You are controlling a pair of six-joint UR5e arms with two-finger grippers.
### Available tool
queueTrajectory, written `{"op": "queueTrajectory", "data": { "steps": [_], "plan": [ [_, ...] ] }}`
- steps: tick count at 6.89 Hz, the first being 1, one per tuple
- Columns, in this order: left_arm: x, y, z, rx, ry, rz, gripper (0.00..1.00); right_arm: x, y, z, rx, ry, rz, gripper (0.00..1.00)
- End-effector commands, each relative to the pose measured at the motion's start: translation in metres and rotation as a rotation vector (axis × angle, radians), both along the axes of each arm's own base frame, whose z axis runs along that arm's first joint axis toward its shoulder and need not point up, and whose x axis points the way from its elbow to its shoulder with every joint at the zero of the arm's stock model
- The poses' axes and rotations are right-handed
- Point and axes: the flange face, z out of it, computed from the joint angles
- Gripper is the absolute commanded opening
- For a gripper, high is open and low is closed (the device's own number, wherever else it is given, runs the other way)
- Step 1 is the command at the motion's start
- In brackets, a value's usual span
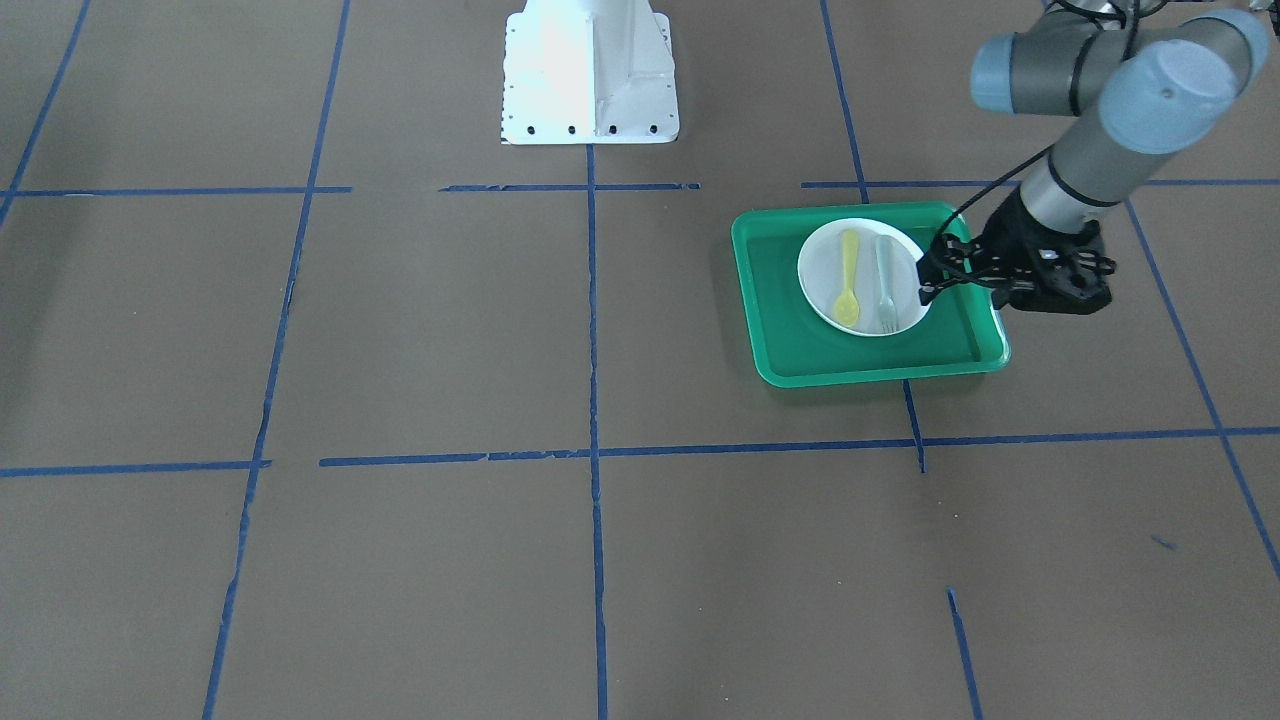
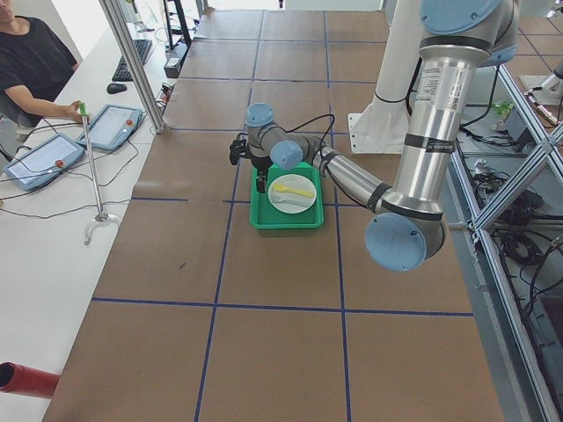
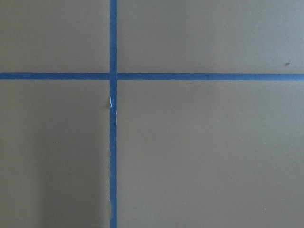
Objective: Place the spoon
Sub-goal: 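Move the left gripper over the plate toward the yellow spoon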
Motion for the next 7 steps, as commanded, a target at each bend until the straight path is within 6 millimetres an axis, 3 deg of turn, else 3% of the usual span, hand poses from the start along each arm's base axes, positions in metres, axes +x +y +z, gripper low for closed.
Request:
{"op": "queueTrajectory", "data": {
  "steps": [1, 3, 7],
  "plan": [
    [0.078, 0.056, -0.006, 0.015, -0.035, 0.014, 0.91, 0.0, 0.0, 0.0, 0.0, 0.0, 0.0, 1.0],
    [0.096, 0.07, 0.003, 0.014, -0.046, 0.056, 0.88, 0.0, 0.0, 0.0, 0.0, 0.0, 0.0, 1.0],
    [0.088, 0.075, 0.027, 0.092, -0.017, 0.104, 0.85, 0.0, 0.0, 0.0, 0.0, -0.001, 0.0, 1.0]
  ]
}}
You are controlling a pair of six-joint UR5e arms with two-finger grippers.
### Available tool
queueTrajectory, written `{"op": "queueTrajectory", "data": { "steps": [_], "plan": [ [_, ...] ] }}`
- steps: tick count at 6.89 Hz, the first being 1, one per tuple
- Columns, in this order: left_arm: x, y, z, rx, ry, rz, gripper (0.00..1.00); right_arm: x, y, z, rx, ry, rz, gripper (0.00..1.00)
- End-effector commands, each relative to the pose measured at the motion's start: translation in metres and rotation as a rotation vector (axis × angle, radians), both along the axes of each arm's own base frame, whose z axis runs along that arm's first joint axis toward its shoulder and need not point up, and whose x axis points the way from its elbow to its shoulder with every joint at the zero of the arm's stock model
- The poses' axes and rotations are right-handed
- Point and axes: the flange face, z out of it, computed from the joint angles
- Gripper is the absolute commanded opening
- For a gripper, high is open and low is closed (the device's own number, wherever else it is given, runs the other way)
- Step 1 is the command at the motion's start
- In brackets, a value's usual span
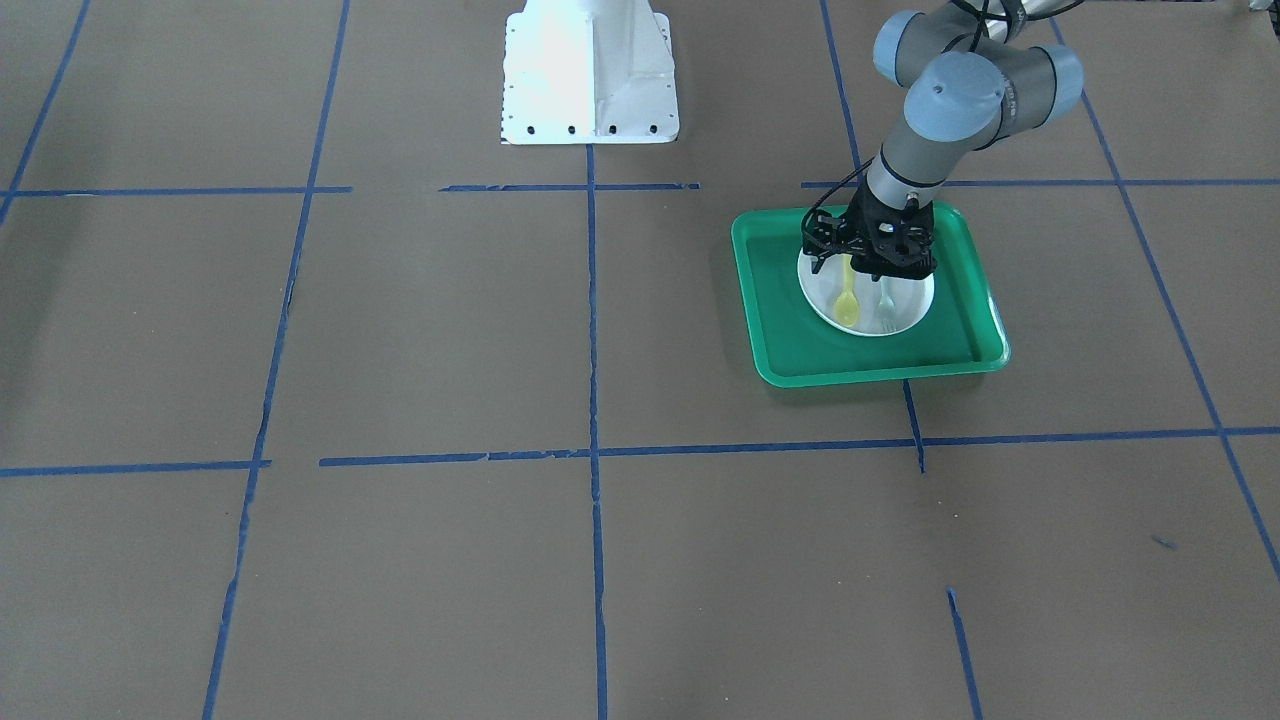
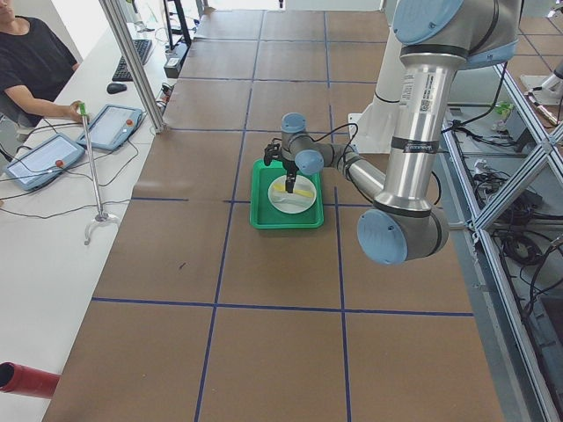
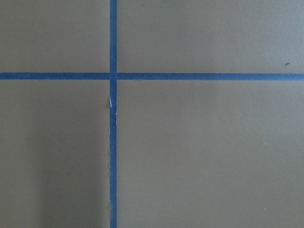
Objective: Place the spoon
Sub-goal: 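Move the left gripper over the plate toward the yellow spoon, then lower the left gripper and close it on the yellow spoon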
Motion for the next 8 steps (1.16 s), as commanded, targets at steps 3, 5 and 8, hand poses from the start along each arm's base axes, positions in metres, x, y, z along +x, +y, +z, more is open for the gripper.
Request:
{"op": "queueTrajectory", "data": {
  "steps": [3, 5, 8],
  "plan": [
    [0.0052, 0.001, 0.0159, 0.0, -0.015, 0.019, 0.79, -0.0001, 0.0, -0.0001, 0.0, -0.001, 0.0, 1.0],
    [0.0036, 0.0016, 0.0112, 0.001, -0.005, 0.02, 0.37, 0.0, 0.0, 0.0, 0.0, 0.0, 0.0, 1.0],
    [0.0055, 0.0017, 0.0159, -0.008, -0.013, 0.023, 0.05, 0.0, 0.0, 0.0, 0.0, 0.0, 0.0, 1.0]
  ]
}}
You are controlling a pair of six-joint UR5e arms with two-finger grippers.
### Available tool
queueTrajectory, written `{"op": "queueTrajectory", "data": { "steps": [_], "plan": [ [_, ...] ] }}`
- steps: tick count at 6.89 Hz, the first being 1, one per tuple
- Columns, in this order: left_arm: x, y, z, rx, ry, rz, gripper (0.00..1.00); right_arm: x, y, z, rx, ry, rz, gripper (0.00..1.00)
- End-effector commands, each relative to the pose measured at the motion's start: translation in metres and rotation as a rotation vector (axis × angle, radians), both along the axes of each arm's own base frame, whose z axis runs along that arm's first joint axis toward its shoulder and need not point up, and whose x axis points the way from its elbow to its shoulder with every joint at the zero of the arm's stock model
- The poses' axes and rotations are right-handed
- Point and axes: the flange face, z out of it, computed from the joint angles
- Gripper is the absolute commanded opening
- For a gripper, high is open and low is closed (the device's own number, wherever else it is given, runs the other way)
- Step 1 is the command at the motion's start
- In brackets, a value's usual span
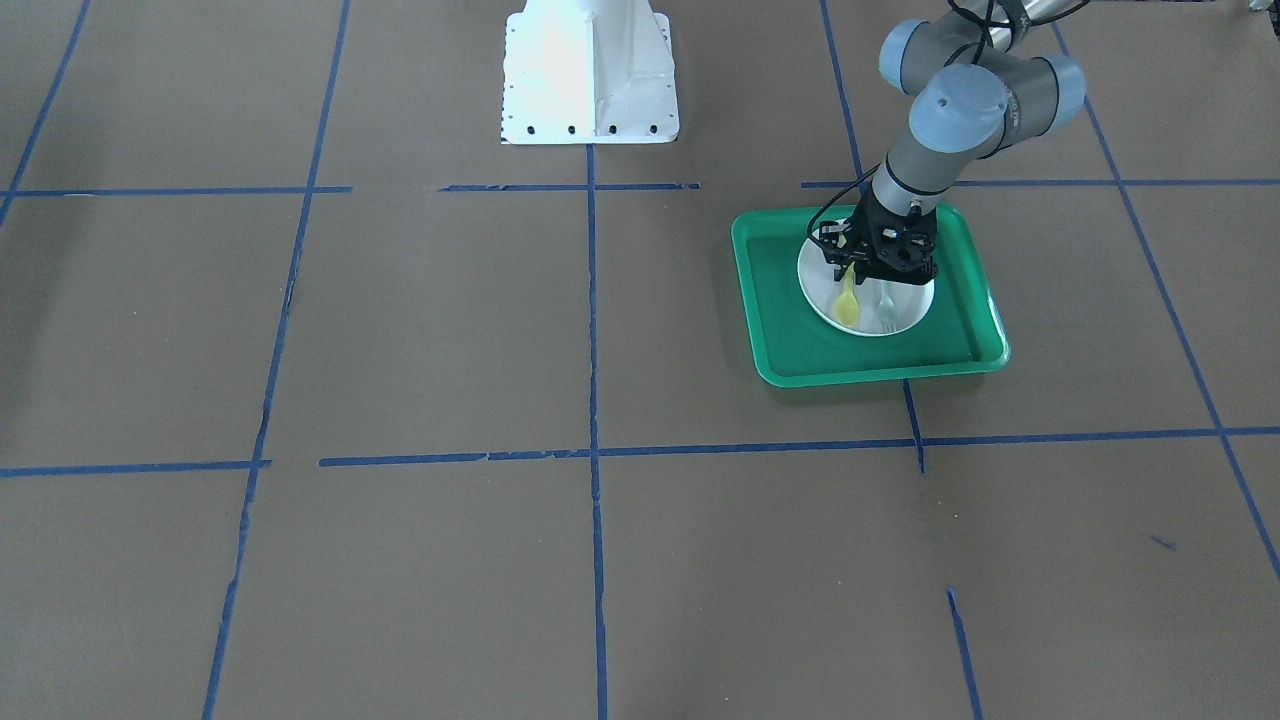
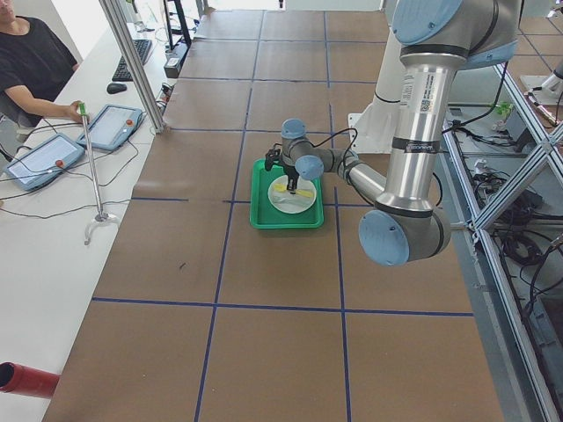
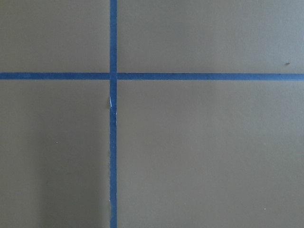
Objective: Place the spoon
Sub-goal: 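Lower the left gripper and close it on the yellow spoon, then carry the spoon off the plate and lower it onto the tray beside it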
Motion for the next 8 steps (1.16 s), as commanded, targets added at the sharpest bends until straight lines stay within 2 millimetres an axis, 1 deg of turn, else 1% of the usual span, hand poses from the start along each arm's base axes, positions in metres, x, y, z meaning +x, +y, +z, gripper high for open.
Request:
{"op": "queueTrajectory", "data": {
  "steps": [1, 3, 4, 5, 6, 7, 8],
  "plan": [
    [0.0, 0.0, 0.001, -0.002, -0.002, 0.0, 0.01, 0.0, 0.0, 0.0, 0.0, 0.0, 0.0, 1.0],
    [-0.001, 0.001, -0.001, -0.001, 0.001, 0.001, 0.0, 0.0, 0.0, 0.0, 0.0, 0.0, 0.0, 1.0],
    [-0.005, 0.001, -0.01, 0.002, 0.016, -0.002, 0.0, 0.0, 0.0, 0.0, 0.0, 0.0, 0.0, 1.0],
    [-0.008, 0.002, -0.033, -0.024, 0.075, 0.027, 0.0, 0.0, 0.0, 0.0, 0.0, -0.001, 0.0, 1.0],
    [-0.001, 0.001, -0.05, -0.082, 0.108, 0.009, 0.0, 0.0, 0.0, 0.0, 0.0, 0.0, 0.0, 1.0],
    [0.009, -0.005, -0.071, -0.138, 0.134, -0.048, 0.0, 0.0, 0.0, 0.0, 0.0, -0.001, 0.0, 1.0],
    [0.022, -0.011, -0.076, -0.2, 0.134, -0.094, 0.0, 0.0, 0.0, 0.0, 0.0, 0.0, 0.0, 1.0]
  ]
}}
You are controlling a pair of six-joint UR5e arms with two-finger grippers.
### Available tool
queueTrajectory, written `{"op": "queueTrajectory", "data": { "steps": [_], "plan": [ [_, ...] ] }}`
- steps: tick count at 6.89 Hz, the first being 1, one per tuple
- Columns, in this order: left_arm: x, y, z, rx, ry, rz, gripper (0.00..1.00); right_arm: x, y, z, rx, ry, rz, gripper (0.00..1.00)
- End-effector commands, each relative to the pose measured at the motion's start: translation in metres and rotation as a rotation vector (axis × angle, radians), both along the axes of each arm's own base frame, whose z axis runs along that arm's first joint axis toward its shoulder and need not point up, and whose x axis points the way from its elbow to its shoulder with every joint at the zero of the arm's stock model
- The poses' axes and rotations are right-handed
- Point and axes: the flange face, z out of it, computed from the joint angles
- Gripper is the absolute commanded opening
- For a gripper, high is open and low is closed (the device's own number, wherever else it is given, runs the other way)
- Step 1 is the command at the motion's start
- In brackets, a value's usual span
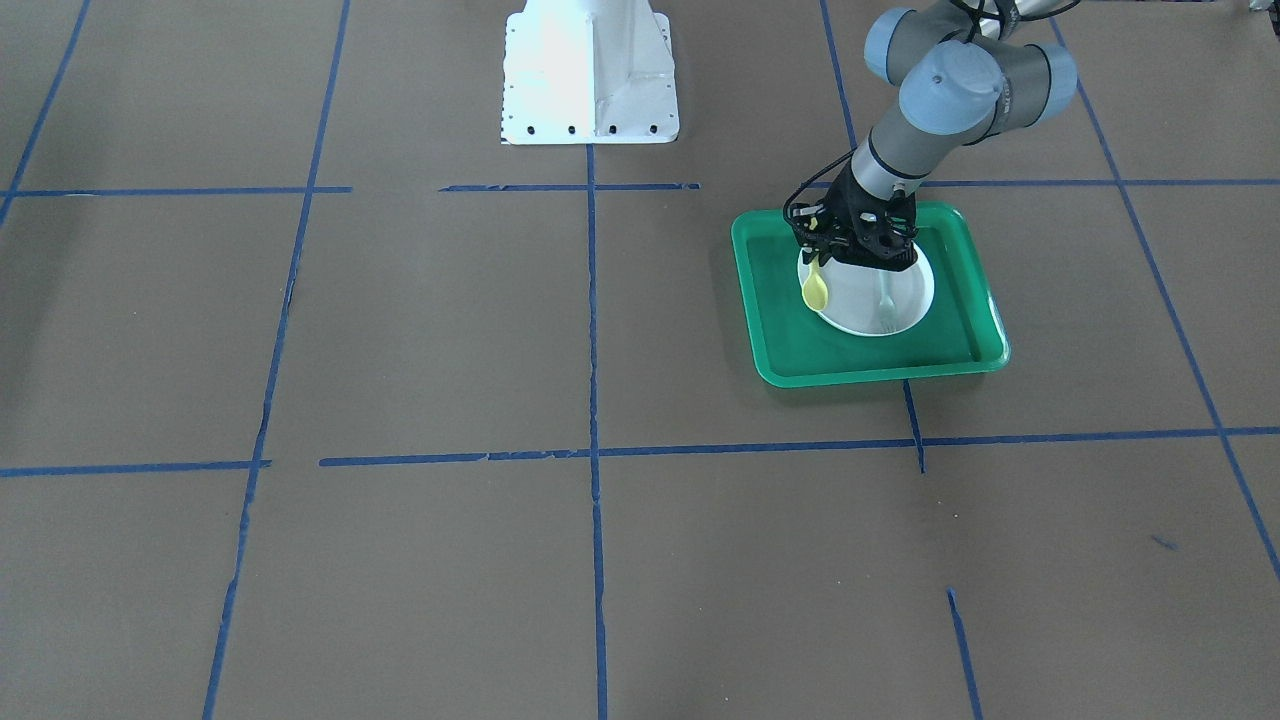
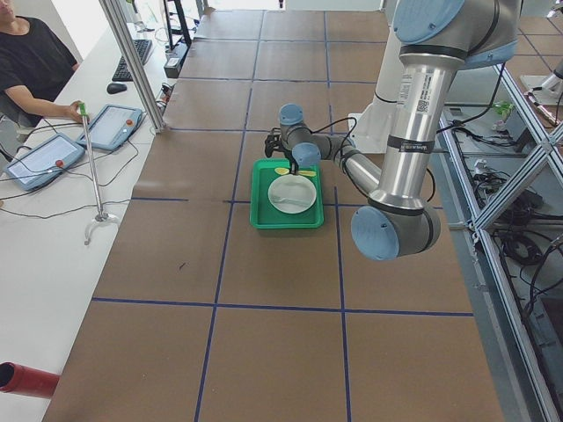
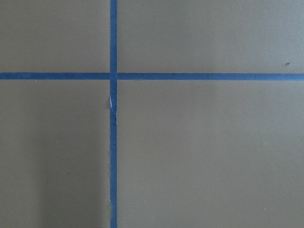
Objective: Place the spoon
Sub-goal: 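Carry the spoon off the plate and lower it onto the tray beside it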
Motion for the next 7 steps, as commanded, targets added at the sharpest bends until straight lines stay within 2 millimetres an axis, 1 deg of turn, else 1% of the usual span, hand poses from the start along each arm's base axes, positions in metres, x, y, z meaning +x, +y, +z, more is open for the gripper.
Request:
{"op": "queueTrajectory", "data": {
  "steps": [1, 2, 4, 5, 6, 7],
  "plan": [
    [0.04, -0.023, -0.015, -0.106, -0.003, -0.066, 0.0, 0.0, 0.0, 0.0, 0.0, 0.001, 0.0, 1.0],
    [0.05, -0.03, -0.009, -0.113, -0.019, -0.07, 0.0, 0.0, 0.0, 0.0, 0.0, 0.001, 0.0, 1.0],
    [0.055, -0.031, 0.002, -0.12, -0.039, -0.067, 0.0, 0.0, 0.0, 0.0, 0.0, -0.001, 0.0, 1.0],
    [0.05, -0.034, -0.002, -0.112, -0.03, -0.073, 0.29, 0.0, 0.0, 0.0, 0.0, 0.001, 0.0, 1.0],
    [0.044, -0.038, -0.003, -0.108, -0.026, -0.081, 0.63, 0.0, 0.0, 0.0, 0.0, -0.001, 0.0, 1.0],
    [0.033, -0.048, -0.006, -0.104, -0.02, -0.105, 0.77, 0.0, 0.0, 0.0, 0.0, 0.001, 0.0, 1.0]
  ]
}}
